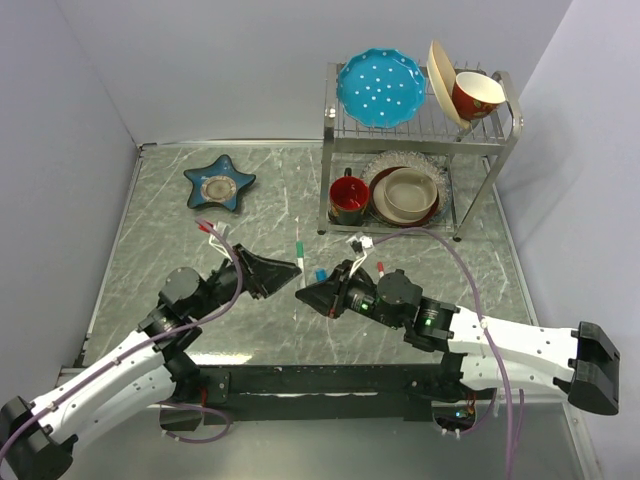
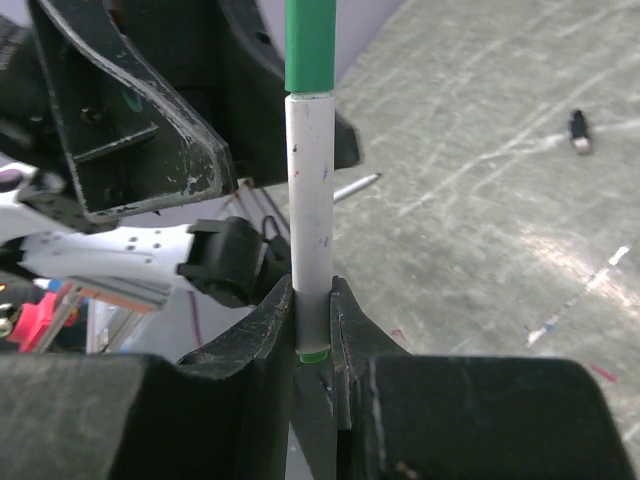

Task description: Insert the pens into the pen caps

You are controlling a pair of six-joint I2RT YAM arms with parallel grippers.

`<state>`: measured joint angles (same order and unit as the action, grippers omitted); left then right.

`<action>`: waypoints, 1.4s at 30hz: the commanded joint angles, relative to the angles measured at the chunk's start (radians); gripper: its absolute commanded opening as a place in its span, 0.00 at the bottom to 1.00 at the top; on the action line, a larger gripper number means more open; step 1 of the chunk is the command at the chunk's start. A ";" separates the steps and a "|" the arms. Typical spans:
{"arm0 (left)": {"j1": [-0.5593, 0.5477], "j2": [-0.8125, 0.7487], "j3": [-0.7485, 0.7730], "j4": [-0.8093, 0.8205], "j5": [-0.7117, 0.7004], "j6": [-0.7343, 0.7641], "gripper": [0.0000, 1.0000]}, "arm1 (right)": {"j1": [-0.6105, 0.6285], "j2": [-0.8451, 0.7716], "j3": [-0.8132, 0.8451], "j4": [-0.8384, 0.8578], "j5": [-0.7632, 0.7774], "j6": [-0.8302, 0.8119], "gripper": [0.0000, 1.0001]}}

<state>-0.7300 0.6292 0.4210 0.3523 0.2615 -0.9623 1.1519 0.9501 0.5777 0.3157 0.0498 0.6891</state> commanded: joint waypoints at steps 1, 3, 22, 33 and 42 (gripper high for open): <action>-0.003 -0.032 0.032 0.023 0.027 0.025 0.59 | -0.003 -0.040 0.010 0.072 -0.071 -0.016 0.00; -0.003 -0.028 0.045 0.042 0.047 0.042 0.62 | -0.001 -0.048 0.008 0.072 -0.112 -0.017 0.00; -0.002 0.024 0.191 0.008 0.125 0.146 0.62 | 0.014 -0.099 -0.022 0.092 -0.241 0.003 0.00; -0.003 0.056 0.191 0.094 0.205 0.113 0.11 | 0.017 -0.109 -0.018 0.132 -0.283 0.020 0.00; -0.035 0.037 0.038 0.281 0.272 -0.082 0.01 | 0.005 -0.122 0.048 0.296 -0.186 -0.026 0.00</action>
<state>-0.7307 0.6815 0.5037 0.5926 0.4465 -0.9691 1.1690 0.8562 0.5526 0.4026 -0.2371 0.7086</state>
